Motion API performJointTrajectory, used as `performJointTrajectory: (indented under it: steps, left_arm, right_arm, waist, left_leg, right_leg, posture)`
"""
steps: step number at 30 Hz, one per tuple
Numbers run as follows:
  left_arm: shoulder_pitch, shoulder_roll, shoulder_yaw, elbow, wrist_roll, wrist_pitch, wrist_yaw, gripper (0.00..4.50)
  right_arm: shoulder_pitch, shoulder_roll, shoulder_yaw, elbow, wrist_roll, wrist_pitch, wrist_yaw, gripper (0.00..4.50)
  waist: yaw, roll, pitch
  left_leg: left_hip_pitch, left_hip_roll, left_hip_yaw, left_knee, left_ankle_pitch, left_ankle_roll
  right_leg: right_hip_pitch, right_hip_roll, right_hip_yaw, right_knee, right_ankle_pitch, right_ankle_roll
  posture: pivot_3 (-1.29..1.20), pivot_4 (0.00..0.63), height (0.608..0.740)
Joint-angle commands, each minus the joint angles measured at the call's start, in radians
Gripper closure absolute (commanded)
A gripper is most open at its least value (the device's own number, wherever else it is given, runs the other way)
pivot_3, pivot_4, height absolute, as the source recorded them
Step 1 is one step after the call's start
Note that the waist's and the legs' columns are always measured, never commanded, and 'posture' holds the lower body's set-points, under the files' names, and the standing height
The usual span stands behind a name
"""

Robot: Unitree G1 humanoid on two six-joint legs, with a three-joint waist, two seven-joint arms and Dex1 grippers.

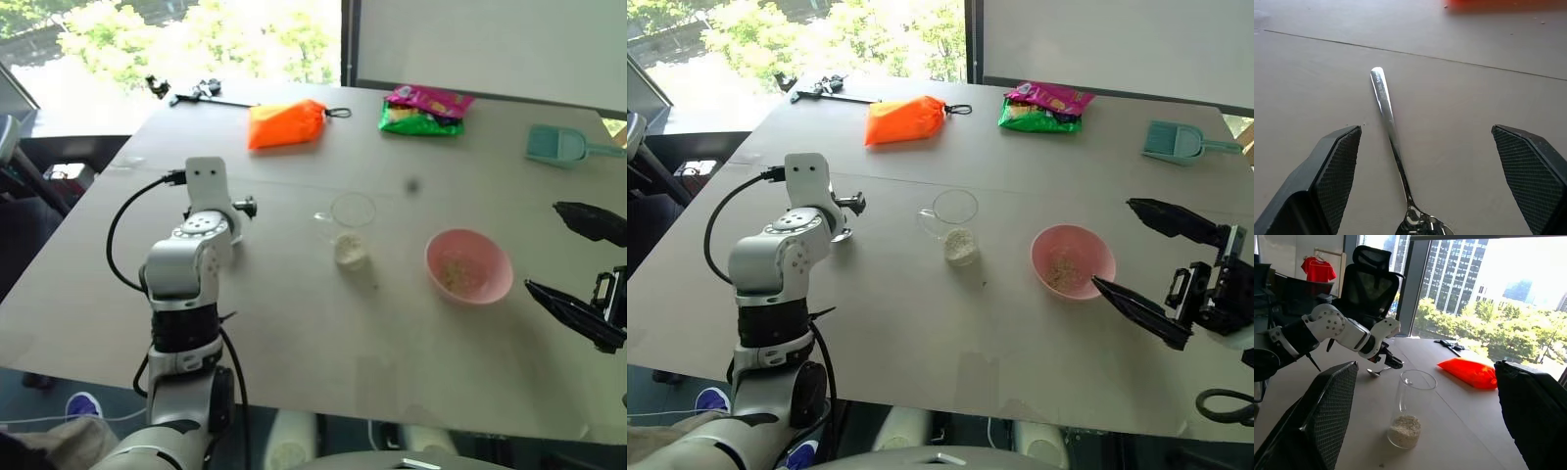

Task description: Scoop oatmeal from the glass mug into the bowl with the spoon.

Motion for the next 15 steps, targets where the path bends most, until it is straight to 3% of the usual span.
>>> performJointTrajectory:
  steps: [1,10,13,15]
  left_arm:
    - [-0.061,-0.042,0.024,0.048,0.057,-0.024,0.075,0.08]
    - [-0.133,-0.123,0.088,0.181,0.094,-0.034,0.148,0.08]
    - [-0.138,-0.13,0.11,0.208,0.106,-0.038,0.171,0.92]
    - [-0.14,-0.135,0.124,0.214,0.113,-0.032,0.186,1.8]
  right_arm:
    - [0.008,-0.007,-0.024,-0.024,0.009,0.003,-0.01,0.0]
    - [0.017,-0.005,-0.034,-0.026,-0.002,0.007,-0.027,0.0]
    - [0.022,-0.01,-0.042,-0.035,0.002,0.013,-0.04,0.0]
    - [0.027,-0.01,-0.047,-0.038,0.005,0.015,-0.043,0.0]
  waist:
    - [0.002,0.0,0.0]
    - [-0.001,0.0,0.0]
    - [-0.001,0.0,0.0]
    - [0.0,0.0,0.0]
  left_leg:
    - [0.0,0.0,-0.001,0.0,0.0,0.0]
    - [-0.002,0.0,-0.002,0.003,0.0,0.0]
    - [-0.002,0.0,-0.002,0.003,0.0,0.0]
    - [-0.002,0.0,-0.002,0.003,0.0,0.0]
  right_leg:
    - [0.0,0.0,-0.001,0.0,0.0,0.0]
    - [0.0,0.0,-0.001,0.0,0.0,0.0]
    - [0.0,0.0,-0.001,0.0,0.0,0.001]
    - [0.0,0.0,-0.001,0.0,0.0,0.001]
  posture:
    - [0.0,0.15,0.74]
    - [0.0,0.15,0.74]
    - [0.0,0.15,0.74]
    - [0.0,0.15,0.74]
